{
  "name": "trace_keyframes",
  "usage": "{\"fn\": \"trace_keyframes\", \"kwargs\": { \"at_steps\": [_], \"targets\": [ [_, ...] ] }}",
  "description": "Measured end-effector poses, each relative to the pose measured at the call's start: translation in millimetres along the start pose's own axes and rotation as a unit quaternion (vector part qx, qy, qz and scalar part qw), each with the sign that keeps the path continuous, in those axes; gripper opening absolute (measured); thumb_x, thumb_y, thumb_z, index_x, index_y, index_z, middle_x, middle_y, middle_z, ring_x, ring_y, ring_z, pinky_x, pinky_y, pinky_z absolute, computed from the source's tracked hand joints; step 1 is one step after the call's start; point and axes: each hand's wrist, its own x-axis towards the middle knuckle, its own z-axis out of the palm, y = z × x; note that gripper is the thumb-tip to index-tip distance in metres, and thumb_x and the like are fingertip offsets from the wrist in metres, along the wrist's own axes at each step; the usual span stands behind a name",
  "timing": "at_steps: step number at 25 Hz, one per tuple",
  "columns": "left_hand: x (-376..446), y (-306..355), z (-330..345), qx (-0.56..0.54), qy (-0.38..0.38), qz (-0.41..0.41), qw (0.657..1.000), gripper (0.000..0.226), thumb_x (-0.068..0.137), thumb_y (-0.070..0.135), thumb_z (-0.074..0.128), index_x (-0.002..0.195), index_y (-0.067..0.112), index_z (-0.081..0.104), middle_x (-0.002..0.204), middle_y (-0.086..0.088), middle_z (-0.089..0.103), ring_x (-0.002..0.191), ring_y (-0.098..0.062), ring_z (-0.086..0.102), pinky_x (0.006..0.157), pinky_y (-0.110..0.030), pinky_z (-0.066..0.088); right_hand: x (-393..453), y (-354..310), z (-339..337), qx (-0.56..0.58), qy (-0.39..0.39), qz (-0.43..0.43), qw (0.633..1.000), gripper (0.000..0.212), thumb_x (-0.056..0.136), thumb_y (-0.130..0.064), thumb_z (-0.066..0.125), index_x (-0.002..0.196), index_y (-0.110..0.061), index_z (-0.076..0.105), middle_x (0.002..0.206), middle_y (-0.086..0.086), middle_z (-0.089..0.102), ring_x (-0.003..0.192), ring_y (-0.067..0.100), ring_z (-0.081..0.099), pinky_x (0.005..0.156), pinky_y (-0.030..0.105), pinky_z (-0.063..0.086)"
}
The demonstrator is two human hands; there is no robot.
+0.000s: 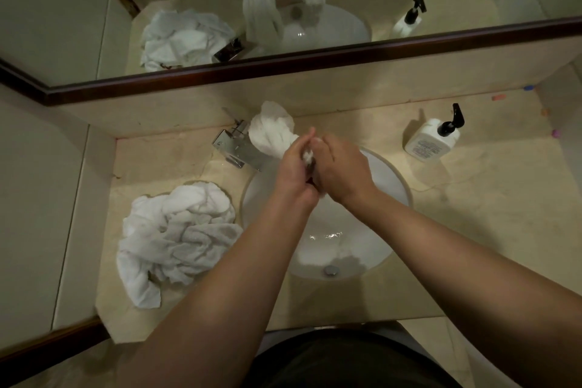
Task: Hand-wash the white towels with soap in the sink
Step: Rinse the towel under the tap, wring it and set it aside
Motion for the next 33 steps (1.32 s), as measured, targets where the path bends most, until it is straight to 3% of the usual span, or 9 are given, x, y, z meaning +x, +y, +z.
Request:
{"fn": "trace_keyframes", "kwargs": {
  "at_steps": [3,7,11,16,19,22,26,29,33],
  "targets": [
    [1.3,13.6,-8.9,-0.007,-0.023,0.017,1.0,0.03,0.091,0.012,0.055,0.062,0.012,0.064,0.065,-0.003,0.066,0.062,-0.017,0.065,0.063,-0.024,0.054,1.6,2.6,-3.9,0.157,0.041,-0.035,0.986,0.025,0.091,-0.037,0.037,0.073,-0.029,0.052,0.074,-0.006,0.052,0.072,0.014,0.053,0.06,0.022,0.033],
    [1.1,21.8,-14.6,-0.027,-0.053,0.032,0.998,0.035,0.086,0.01,0.045,0.057,0.007,0.064,0.068,-0.008,0.065,0.07,-0.021,0.061,0.076,-0.032,0.049,7.6,16.4,-27.7,0.332,0.133,0.109,0.927,0.029,0.099,-0.03,0.043,0.077,-0.016,0.057,0.075,0.001,0.054,0.07,0.012,0.049,0.069,0.022,0.041],
    [0.2,26.6,-15.5,-0.066,-0.092,0.047,0.992,0.01,0.071,0.015,0.053,0.063,0.013,0.048,0.058,-0.003,0.053,0.057,-0.019,0.055,0.064,-0.027,0.052,19.9,25.1,-26.7,0.307,-0.066,0.214,0.925,0.054,0.103,-0.05,0.035,0.085,-0.012,0.068,0.088,0.004,0.066,0.084,0.018,0.062,0.076,0.029,0.046],
    [-0.2,28.4,-10.6,-0.069,-0.082,0.038,0.994,0.024,0.078,0.017,0.064,0.057,0.014,0.055,0.055,0.0,0.054,0.053,-0.015,0.055,0.061,-0.027,0.054,19.3,26.8,-25.5,0.453,-0.333,0.274,0.78,0.084,0.084,-0.079,0.038,0.122,-0.01,0.066,0.122,0.02,0.067,0.114,0.039,0.063,0.098,0.049,0.05],
    [1.9,34.8,-11.9,-0.011,-0.068,0.043,0.997,0.03,0.087,0.02,0.06,0.058,0.015,0.058,0.063,0.0,0.058,0.059,-0.014,0.057,0.067,-0.028,0.052,14.2,19.5,-30.4,0.473,-0.425,0.243,0.733,0.087,0.079,-0.081,0.034,0.113,-0.011,0.073,0.113,0.02,0.069,0.103,0.043,0.066,0.084,0.042,0.054],
    [5.6,39.1,-14.5,0.084,-0.017,0.103,0.991,0.035,0.091,0.026,0.064,0.058,0.017,0.07,0.078,0.0,0.07,0.067,-0.012,0.066,0.069,-0.029,0.052,15.8,10.1,-41.0,0.47,-0.455,0.197,0.73,0.059,0.084,-0.062,0.053,0.106,-0.012,0.074,0.104,0.014,0.07,0.082,0.028,0.07,0.069,0.031,0.054],
    [8.4,40.3,-17.4,0.114,0.064,0.206,0.97,0.029,0.086,0.022,0.077,0.061,0.013,0.065,0.067,-0.005,0.067,0.063,-0.017,0.064,0.069,-0.035,0.056,16.2,-2.3,-39.3,0.403,-0.402,0.23,0.789,0.029,0.091,-0.032,0.059,0.106,-0.007,0.061,0.081,0.008,0.067,0.059,0.015,0.056,0.055,0.025,0.046],
    [9.6,42.6,-21.3,0.14,0.069,0.212,0.965,0.03,0.088,0.035,0.072,0.07,0.013,0.065,0.067,-0.003,0.068,0.068,-0.019,0.066,0.079,-0.041,0.057,9.4,-6.6,-29.4,0.418,-0.364,0.27,0.787,0.029,0.09,-0.037,0.058,0.101,-0.01,0.059,0.069,0.002,0.058,0.054,0.012,0.047,0.051,0.023,0.038],
    [9.3,45.8,-38.1,0.107,-0.038,0.185,0.976,0.028,0.098,0.029,0.049,0.093,0.007,0.066,0.086,-0.008,0.071,0.087,-0.022,0.067,0.087,-0.038,0.053,5.0,-4.9,-20.7,0.46,-0.357,0.281,0.763,0.044,0.073,-0.048,0.064,0.096,-0.012,0.056,0.06,-0.002,0.047,0.047,0.009,0.039,0.045,0.021,0.031]
  ]
}}
